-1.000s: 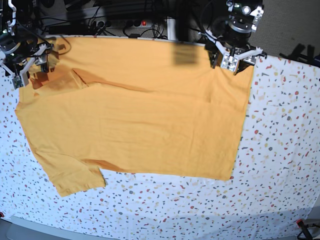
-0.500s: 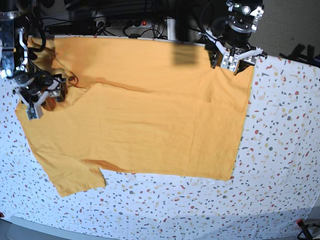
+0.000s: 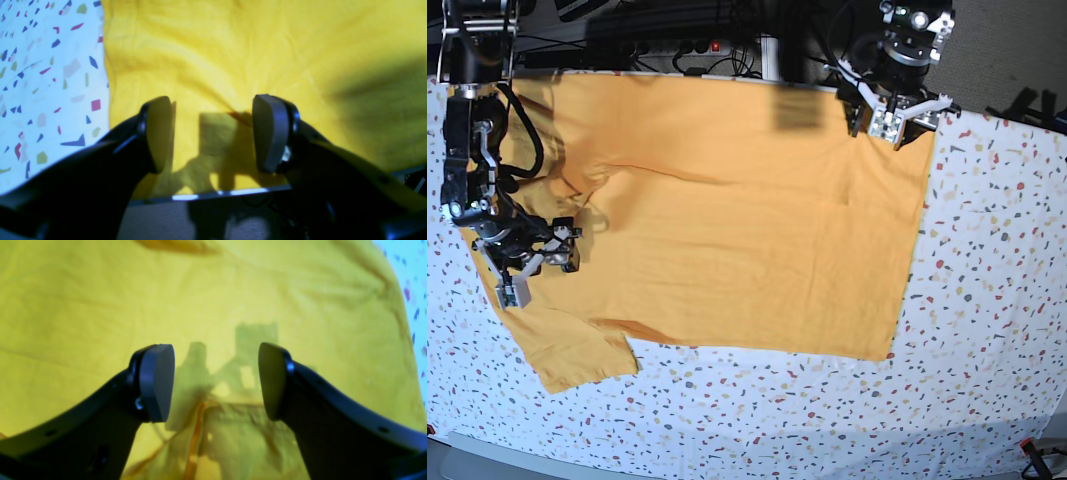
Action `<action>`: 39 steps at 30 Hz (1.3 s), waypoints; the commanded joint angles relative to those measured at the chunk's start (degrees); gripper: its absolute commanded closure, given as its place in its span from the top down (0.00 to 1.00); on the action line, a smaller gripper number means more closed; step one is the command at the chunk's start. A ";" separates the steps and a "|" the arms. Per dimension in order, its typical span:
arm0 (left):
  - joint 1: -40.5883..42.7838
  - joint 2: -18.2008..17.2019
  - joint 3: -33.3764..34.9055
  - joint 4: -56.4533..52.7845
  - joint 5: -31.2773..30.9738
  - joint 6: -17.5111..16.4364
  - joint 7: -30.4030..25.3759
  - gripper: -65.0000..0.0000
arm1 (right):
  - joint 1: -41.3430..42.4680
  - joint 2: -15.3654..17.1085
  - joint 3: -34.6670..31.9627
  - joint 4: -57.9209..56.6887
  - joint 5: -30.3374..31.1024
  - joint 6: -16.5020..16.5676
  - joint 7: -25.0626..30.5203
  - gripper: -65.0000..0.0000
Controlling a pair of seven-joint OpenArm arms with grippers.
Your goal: Fold the T-shirt properly
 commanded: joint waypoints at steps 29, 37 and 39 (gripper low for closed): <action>0.92 -0.52 0.04 -0.28 2.80 -0.35 3.89 0.57 | -12.74 0.24 2.86 15.58 5.57 13.79 -16.70 0.60; 0.92 -0.50 0.04 -0.28 2.78 -0.35 3.87 0.57 | -3.72 -2.97 -1.90 5.22 5.53 13.05 -7.17 0.60; 0.92 -0.50 0.04 -0.28 2.80 -0.35 3.87 0.57 | -1.03 -4.61 -1.90 4.28 5.53 13.05 -6.58 0.60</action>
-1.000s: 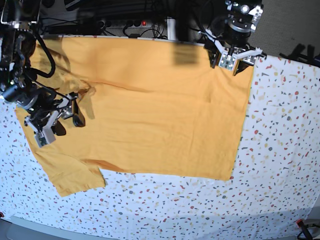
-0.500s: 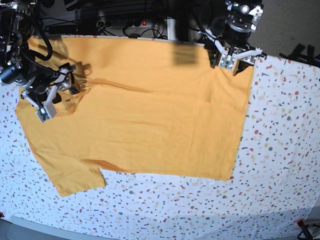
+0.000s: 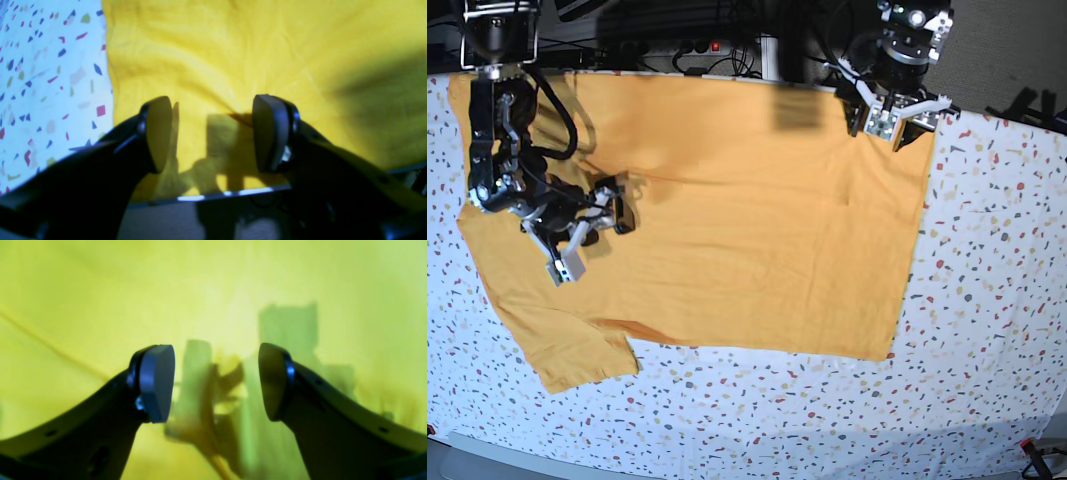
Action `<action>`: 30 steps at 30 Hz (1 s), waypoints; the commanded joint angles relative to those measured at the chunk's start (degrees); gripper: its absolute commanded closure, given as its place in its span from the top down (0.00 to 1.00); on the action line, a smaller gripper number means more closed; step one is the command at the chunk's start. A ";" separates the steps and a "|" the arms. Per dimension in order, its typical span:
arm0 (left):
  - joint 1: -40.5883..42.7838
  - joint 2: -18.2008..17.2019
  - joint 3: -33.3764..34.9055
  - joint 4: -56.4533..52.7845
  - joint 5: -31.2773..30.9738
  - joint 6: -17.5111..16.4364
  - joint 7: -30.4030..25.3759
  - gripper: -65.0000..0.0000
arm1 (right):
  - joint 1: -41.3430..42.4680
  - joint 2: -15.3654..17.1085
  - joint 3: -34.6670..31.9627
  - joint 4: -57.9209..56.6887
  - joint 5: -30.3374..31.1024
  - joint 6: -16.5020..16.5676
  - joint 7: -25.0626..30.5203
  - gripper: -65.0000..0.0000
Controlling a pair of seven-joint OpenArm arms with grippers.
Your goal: Fold the T-shirt properly
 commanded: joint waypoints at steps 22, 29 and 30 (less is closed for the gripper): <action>0.15 -0.50 -0.07 10.19 3.08 -0.22 6.29 0.57 | 9.99 -7.28 0.42 -0.11 2.82 0.02 5.01 0.60; -0.37 -0.50 -0.07 13.42 3.08 -0.22 6.21 0.57 | 9.99 -7.28 0.42 -0.11 2.82 0.02 4.98 0.60; -0.76 -0.50 -0.07 13.42 3.08 -0.24 6.23 0.57 | 9.99 -7.28 0.42 -0.11 2.80 0.02 4.98 0.60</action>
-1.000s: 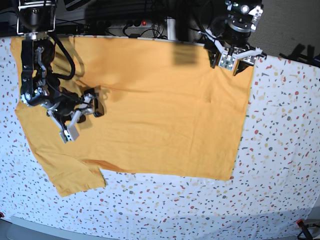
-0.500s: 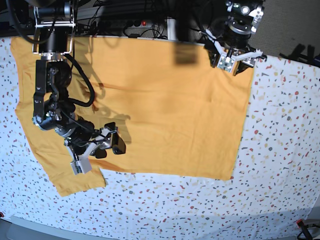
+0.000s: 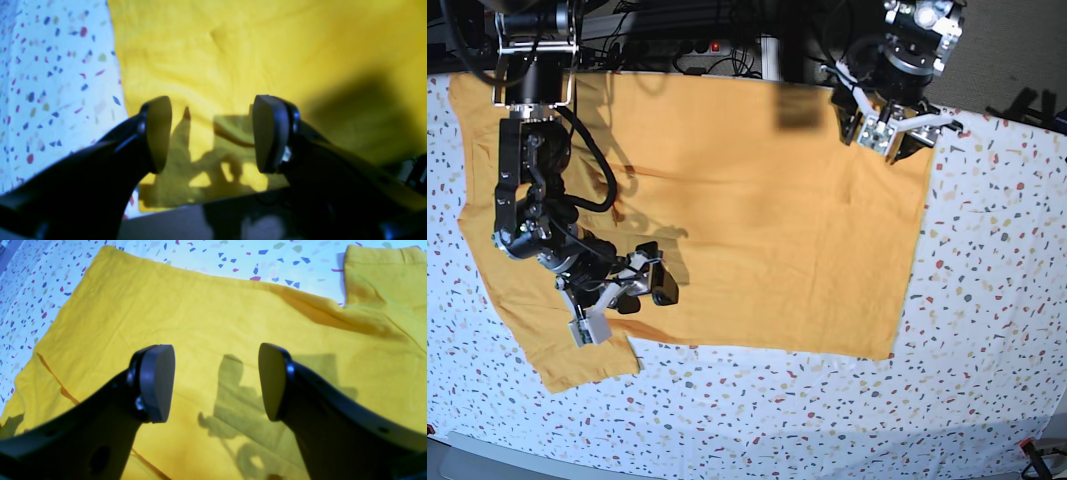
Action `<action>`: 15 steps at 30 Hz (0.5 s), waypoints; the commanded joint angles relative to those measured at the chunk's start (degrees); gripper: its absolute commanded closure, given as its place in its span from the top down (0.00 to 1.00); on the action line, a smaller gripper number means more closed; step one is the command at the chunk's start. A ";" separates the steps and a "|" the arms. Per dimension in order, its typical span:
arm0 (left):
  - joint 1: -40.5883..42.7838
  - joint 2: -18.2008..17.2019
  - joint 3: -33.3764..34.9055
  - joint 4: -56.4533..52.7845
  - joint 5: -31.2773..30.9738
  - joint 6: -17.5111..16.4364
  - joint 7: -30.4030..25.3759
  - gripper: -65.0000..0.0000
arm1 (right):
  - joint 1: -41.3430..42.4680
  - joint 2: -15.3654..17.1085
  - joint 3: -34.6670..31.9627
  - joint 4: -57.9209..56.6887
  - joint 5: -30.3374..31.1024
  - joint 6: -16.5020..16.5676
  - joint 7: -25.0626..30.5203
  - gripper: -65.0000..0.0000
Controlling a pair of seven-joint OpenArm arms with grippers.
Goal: Fold the T-shirt properly
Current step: 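Release the edge with the left gripper and move it over the shirt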
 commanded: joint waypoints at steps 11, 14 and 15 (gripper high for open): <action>-11.13 -0.20 -0.02 1.20 0.24 0.44 0.17 0.57 | 1.40 0.33 0.42 0.85 -4.61 -0.07 1.33 0.60; -15.13 -0.20 -0.02 1.20 0.22 0.44 0.31 0.57 | 1.40 0.33 0.42 0.85 -5.09 -0.07 1.29 0.60; -16.55 -0.20 -0.02 1.20 0.22 0.44 0.79 0.57 | 1.40 0.33 0.39 0.85 -5.07 -0.07 1.27 0.60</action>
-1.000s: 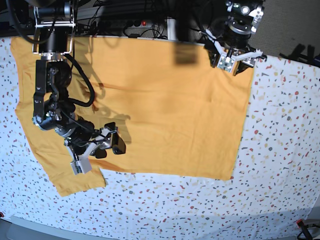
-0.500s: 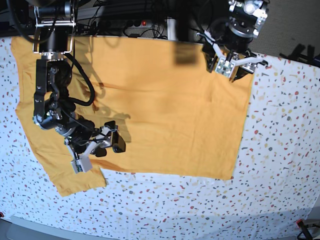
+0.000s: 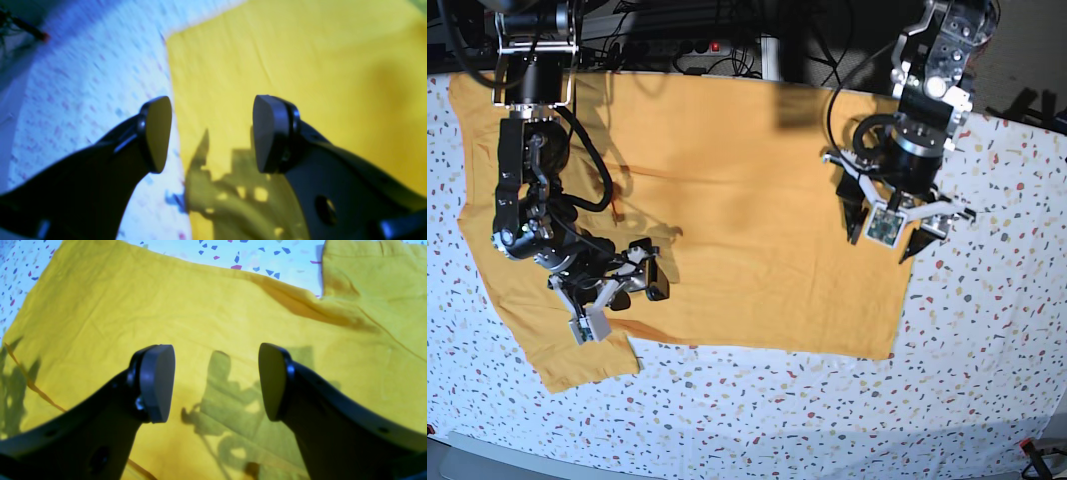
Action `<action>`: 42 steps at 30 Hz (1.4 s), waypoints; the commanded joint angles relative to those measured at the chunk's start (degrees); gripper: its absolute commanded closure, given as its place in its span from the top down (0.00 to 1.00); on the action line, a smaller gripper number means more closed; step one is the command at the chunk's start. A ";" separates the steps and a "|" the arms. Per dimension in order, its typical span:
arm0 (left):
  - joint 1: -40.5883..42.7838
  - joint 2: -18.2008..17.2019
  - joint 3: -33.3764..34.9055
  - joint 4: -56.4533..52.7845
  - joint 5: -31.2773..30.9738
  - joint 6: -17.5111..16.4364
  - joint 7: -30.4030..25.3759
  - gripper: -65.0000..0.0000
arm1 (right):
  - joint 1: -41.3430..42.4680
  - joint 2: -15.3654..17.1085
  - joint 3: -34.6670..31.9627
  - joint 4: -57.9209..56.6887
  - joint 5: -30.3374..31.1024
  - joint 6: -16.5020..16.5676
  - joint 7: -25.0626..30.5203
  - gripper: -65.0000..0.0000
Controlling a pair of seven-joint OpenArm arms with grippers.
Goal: Fold the T-shirt properly
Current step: 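Release the edge with the left gripper and move it over the shirt, then lower the left gripper onto the shirt's side edge corner and pinch it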
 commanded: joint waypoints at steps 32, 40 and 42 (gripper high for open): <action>-36.92 -0.17 -0.07 -35.50 -10.10 -0.44 -3.69 0.57 | 1.38 0.35 19.39 0.85 0.70 -1.33 -0.61 0.60; -55.15 -0.17 -0.07 -73.57 -29.24 -15.52 -5.88 0.57 | 1.40 0.33 19.32 0.85 0.70 -1.33 -1.31 0.60; -58.45 -0.20 -0.07 -81.26 -34.03 -19.28 -5.88 0.57 | 1.38 0.33 19.32 0.85 0.72 -1.31 -1.31 0.60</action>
